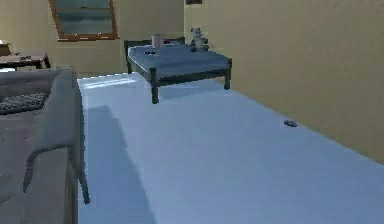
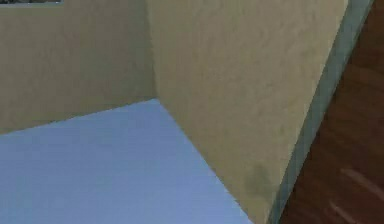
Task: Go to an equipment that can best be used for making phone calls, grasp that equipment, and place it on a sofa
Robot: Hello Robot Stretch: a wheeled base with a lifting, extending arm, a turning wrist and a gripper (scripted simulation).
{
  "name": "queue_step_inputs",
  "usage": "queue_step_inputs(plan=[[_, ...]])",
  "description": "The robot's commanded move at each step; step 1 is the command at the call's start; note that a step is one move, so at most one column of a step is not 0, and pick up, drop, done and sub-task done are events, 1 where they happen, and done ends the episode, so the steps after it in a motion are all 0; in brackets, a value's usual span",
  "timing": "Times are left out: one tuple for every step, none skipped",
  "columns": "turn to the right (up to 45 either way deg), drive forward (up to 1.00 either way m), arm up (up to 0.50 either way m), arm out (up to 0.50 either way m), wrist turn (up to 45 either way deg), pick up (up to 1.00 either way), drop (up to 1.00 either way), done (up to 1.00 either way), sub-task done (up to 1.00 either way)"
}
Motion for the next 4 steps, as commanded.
queue_step_inputs(plan=[[0.0,0.45,0.0,0.0,0.0,0.0,0.0,0.0,0.0],[-27.0,0.0,0.0,0.0,0.0,0.0,0.0,0.0,0.0],[0.0,1.0,0.0,0.0,0.0,0.0,0.0,0.0,0.0],[0.0,1.0,0.0,0.0,0.0,0.0,0.0,0.0,0.0]])
